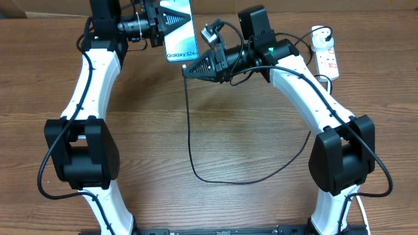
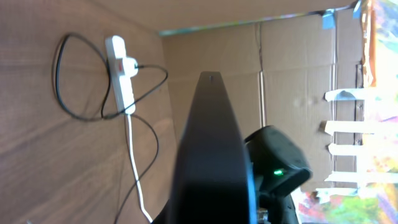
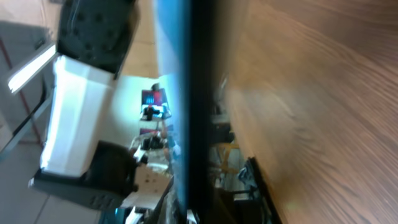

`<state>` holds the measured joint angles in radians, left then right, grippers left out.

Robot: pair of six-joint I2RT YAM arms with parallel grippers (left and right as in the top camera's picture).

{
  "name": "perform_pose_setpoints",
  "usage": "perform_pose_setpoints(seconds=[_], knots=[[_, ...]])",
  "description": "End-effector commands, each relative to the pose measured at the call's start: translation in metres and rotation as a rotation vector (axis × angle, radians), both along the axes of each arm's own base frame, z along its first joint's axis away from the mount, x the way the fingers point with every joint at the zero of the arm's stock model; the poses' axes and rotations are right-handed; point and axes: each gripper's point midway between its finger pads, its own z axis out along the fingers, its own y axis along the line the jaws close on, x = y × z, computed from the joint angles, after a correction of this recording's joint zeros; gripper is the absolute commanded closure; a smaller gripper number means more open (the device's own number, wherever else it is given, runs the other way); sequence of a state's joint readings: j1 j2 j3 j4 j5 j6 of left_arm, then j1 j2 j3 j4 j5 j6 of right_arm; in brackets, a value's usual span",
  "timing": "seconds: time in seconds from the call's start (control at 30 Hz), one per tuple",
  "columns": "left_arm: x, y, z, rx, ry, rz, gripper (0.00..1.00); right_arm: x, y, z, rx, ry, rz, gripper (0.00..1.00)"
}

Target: Plug charger to phone and switch on socket

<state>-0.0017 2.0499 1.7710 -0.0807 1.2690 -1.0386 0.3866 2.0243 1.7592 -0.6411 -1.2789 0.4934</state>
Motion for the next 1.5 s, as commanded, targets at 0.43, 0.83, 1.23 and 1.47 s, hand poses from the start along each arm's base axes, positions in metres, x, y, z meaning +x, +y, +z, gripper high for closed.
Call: perform_pose_setpoints(seconds=[0.43, 0.83, 1.23, 1.47], knots=[[0.012, 0.048, 0.009, 0.002, -0.056, 0.086, 0.96, 0.063, -0.072, -0.177, -0.865, -0.267, -0.258, 0.96], [0.012, 0.048, 0.009, 0.003, -0.065, 0.082, 0.96, 0.060, -0.082, -0.241, -0.928, -0.193, -0.185, 0.73], [0.007, 0.046, 0.010, 0.003, -0.093, 0.053, 0.96, 0.051, -0.095, -0.237, -1.019, -0.029, -0.274, 0.53], [0.007, 0.046, 0.010, 0.004, -0.096, 0.052, 0.96, 0.034, -0.076, -0.252, -1.148, -0.040, -0.333, 0.51]])
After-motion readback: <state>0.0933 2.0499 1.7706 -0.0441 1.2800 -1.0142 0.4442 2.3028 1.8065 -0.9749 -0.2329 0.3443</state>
